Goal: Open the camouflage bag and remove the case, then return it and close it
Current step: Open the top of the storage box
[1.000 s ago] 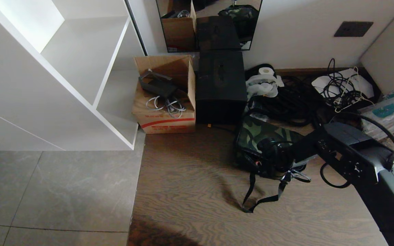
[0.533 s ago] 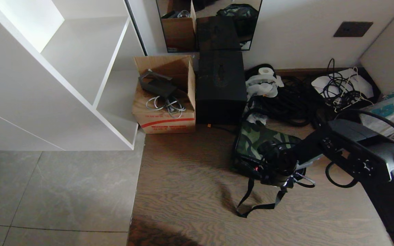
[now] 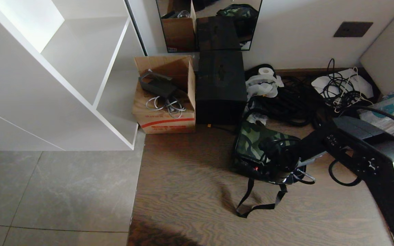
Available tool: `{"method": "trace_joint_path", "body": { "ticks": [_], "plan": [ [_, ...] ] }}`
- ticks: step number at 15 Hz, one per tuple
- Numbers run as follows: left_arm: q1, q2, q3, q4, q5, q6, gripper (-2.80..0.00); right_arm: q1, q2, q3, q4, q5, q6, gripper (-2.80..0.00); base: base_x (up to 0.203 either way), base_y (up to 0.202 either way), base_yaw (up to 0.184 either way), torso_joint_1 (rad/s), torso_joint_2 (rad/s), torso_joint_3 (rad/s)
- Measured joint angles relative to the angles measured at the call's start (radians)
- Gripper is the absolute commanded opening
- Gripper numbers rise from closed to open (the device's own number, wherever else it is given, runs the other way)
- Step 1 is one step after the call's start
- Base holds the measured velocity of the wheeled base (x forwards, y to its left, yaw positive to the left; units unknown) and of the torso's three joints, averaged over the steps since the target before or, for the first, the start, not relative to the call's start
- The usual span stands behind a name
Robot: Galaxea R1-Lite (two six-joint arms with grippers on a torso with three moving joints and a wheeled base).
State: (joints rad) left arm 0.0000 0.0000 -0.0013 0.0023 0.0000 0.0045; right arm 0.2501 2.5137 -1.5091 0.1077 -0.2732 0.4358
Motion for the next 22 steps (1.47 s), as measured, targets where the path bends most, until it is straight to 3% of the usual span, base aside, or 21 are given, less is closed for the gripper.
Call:
{"method": "trace_joint_path", "body": {
  "ticks": [4,8,9,13,18,22],
  "plan": [
    [0.0,0.0,0.0,0.0,0.0,0.0,-2.8,-0.085,-0.055,-0.047,-0.037,0.075,-0.024,-2.8,0.0,0.0,0.0,0.0,0.0,0.0],
    [0.0,0.0,0.0,0.0,0.0,0.0,-2.8,-0.237,-0.14,-0.029,-0.042,0.306,-0.125,-2.8,0.0,0.0,0.0,0.0,0.0,0.0],
    [0.0,0.0,0.0,0.0,0.0,0.0,-2.8,-0.268,-0.151,-0.028,-0.045,0.327,-0.141,-2.8,0.0,0.0,0.0,0.0,0.0,0.0],
    [0.0,0.0,0.0,0.0,0.0,0.0,-2.8,-0.389,-0.131,-0.051,-0.111,0.31,-0.247,-2.8,0.0,0.0,0.0,0.0,0.0,0.0],
    [0.0,0.0,0.0,0.0,0.0,0.0,-2.8,-0.428,-0.005,-0.18,-0.171,0.17,-0.281,-2.8,0.0,0.0,0.0,0.0,0.0,0.0],
    [0.0,0.0,0.0,0.0,0.0,0.0,-2.8,-0.454,0.115,-0.33,-0.174,0.077,-0.372,-2.8,0.0,0.0,0.0,0.0,0.0,0.0]
  ]
}}
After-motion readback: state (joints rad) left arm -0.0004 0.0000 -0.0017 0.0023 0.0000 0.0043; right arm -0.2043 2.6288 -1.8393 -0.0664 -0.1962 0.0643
